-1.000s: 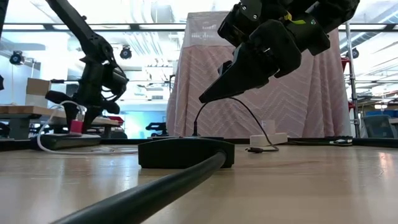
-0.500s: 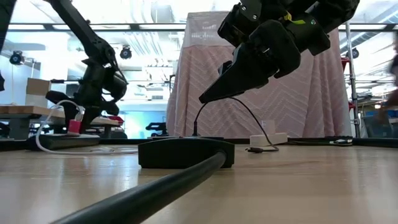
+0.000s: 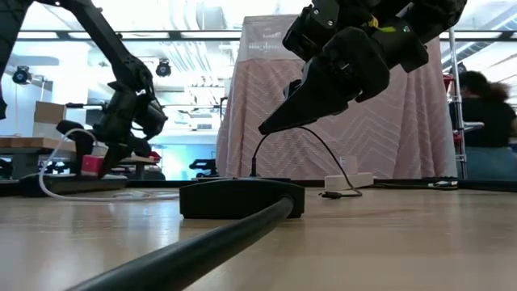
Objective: Insert USB
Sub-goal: Insert the red charger adapter into the top black outlet extension
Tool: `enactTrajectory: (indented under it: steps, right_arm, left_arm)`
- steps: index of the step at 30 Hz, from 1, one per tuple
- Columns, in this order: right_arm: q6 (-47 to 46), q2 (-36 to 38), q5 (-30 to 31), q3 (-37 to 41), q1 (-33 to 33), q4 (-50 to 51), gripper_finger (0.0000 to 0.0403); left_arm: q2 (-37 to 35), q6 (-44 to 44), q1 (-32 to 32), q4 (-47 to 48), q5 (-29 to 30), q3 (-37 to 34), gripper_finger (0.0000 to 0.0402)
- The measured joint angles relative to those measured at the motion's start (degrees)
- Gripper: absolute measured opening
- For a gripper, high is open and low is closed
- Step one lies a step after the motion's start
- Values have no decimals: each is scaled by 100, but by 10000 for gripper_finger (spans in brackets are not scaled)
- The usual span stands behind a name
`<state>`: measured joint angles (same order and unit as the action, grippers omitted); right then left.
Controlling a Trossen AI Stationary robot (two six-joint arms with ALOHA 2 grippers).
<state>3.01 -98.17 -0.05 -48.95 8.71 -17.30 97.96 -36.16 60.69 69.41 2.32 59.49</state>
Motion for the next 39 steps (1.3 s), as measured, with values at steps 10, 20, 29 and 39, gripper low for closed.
enactTrajectory:
  steps: [10, 20, 29, 39]
  right_arm:
    - [0, 0, -4, 0, 0, 0, 199]
    - [0, 0, -13, 0, 0, -2, 199]
    - [0, 0, -15, 0, 0, -5, 199]
    - [0, 0, -12, 0, 0, 23, 199]
  left_arm:
    - [-235, -57, -19, 334, 160, 52, 197]
    - [-570, -59, -26, 304, 404, 62, 243]
    - [-719, -57, -11, 125, 313, 71, 187]
    - [-464, -17, 60, 52, 14, 103, 127]
